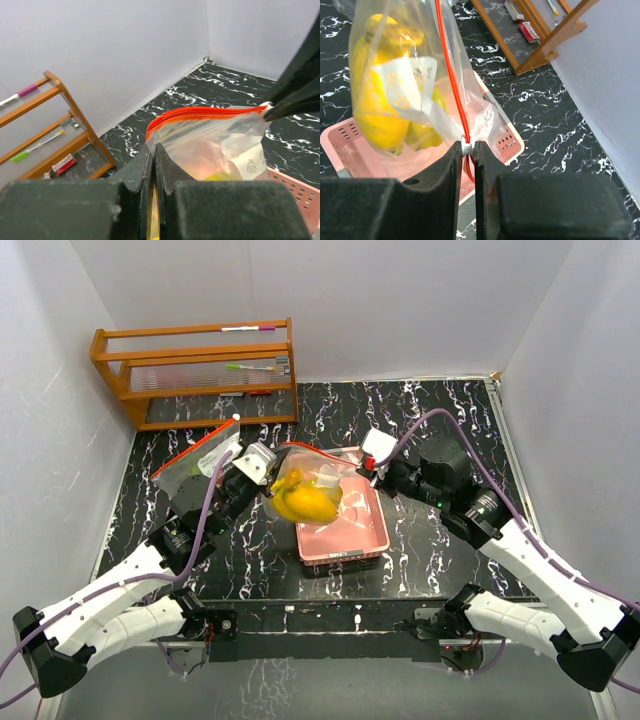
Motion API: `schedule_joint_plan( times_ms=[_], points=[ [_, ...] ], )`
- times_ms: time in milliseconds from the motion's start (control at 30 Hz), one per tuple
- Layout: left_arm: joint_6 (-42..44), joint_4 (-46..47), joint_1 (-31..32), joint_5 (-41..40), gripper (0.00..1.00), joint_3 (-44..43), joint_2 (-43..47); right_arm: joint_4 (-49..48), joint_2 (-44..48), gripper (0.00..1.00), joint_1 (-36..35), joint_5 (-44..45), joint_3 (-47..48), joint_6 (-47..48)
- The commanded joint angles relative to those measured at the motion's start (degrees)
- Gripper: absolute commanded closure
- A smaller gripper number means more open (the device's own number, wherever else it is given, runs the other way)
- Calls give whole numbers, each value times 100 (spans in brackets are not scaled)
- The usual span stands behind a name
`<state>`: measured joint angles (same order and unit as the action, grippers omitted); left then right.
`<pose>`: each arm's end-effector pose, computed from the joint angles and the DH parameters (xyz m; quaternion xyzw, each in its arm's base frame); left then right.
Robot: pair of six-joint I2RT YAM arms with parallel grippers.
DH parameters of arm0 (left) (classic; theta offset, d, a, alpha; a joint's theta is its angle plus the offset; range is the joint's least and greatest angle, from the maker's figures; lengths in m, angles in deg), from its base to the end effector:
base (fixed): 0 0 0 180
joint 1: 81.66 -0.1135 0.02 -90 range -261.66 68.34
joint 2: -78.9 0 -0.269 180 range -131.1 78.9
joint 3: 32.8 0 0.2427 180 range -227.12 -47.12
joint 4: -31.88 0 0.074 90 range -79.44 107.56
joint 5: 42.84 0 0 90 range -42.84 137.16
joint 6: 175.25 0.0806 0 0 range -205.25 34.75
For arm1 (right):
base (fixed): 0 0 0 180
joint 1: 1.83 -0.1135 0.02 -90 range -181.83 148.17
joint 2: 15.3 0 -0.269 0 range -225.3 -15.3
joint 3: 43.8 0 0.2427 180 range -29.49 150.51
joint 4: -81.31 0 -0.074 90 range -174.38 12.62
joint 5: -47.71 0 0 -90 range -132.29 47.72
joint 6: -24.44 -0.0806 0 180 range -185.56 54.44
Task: Place the food in the zip-top bag and seal the zipper
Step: Zip the zipper on the food storage bag into the bin.
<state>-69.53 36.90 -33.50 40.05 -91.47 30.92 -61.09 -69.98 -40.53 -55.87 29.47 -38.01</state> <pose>0.1586 -0.1622 0.4001 0.2769 0.5376 -0.1863 0.7744 0.1743 0.1639 0.3607 -0.4993 0.6396 0.1518 0.5645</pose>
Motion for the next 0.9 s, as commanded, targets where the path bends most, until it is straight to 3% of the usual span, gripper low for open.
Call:
schedule_joint_plan(
  times_ms=[0,200,667,700,833,867],
  points=[
    [325,644,-94,-1225,100,-406,293,123,258,92,181,696,-152,-169],
    [557,801,-97,-1890,100,-464,281,108,422,92,200,973,-330,-329],
    [669,1069,-101,-2412,100,-325,388,-79,725,89,238,1408,-557,-534],
    [643,1025,-97,-2323,100,-334,375,-105,709,79,232,1428,-552,-593],
    [463,801,-97,-2132,100,-449,211,-211,628,8,238,1338,-405,-1058],
    [443,763,-96,-2142,100,-491,163,-212,587,2,232,1351,-326,-1260]
  ],
)
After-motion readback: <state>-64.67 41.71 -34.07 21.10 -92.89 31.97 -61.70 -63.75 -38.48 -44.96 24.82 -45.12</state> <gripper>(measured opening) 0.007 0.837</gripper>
